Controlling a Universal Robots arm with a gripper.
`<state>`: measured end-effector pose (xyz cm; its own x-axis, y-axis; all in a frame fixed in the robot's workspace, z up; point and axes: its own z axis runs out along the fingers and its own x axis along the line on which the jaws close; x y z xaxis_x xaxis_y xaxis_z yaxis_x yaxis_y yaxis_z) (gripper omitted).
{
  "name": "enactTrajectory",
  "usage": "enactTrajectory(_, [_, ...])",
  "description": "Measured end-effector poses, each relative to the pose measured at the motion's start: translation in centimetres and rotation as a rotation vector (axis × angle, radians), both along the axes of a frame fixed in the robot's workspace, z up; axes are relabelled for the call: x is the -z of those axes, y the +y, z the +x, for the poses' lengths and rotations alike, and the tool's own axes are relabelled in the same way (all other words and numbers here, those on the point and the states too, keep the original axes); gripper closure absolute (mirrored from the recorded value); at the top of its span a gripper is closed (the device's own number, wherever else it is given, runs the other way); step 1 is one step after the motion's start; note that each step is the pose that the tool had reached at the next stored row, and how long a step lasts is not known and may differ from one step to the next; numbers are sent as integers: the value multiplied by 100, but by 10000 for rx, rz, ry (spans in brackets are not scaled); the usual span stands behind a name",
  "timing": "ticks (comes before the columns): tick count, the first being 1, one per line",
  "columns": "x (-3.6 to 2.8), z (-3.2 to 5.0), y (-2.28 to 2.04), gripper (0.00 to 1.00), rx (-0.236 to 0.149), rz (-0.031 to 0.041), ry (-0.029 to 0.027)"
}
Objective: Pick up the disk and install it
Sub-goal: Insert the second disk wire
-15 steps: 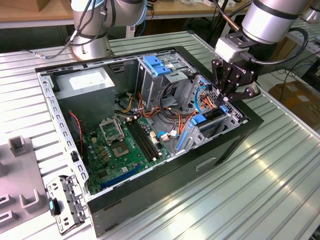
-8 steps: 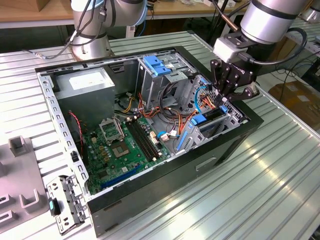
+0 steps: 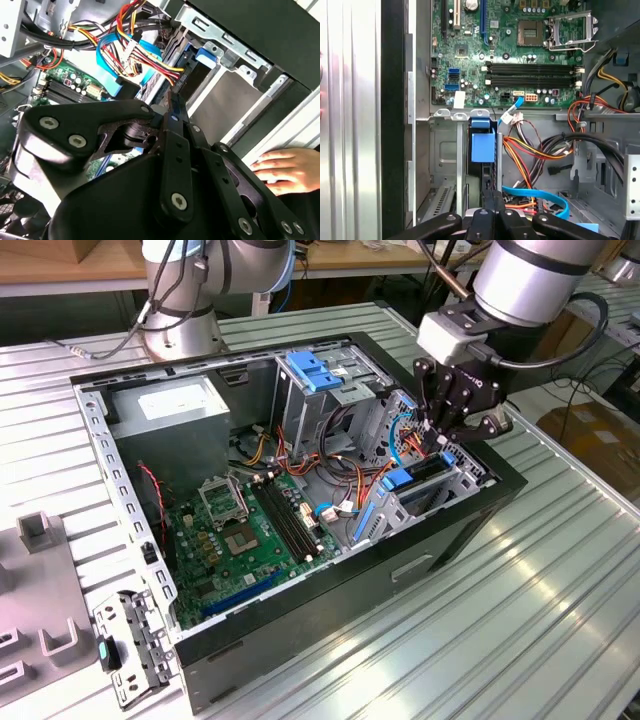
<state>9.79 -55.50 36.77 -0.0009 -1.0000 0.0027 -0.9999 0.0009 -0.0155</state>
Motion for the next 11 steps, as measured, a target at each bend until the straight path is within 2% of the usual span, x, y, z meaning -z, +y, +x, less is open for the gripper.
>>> enactTrajectory(2, [-86, 0, 0, 89, 0, -1, 0])
enactTrajectory(4, [-224, 0, 0, 89, 0, -2, 0])
enactTrajectory(5, [-271, 0, 0, 89, 0, 0, 0])
enactTrajectory(7, [-354, 0, 1, 89, 0, -4, 1])
enactTrajectory(8, [-360, 1, 13, 89, -1, -9, 2])
enactTrajectory(9, [-365, 0, 80, 89, -2, -29, 4])
enactTrajectory(10, [-364, 0, 129, 89, -2, -43, 10])
enactTrajectory(11, [-364, 0, 160, 89, -2, -53, 15])
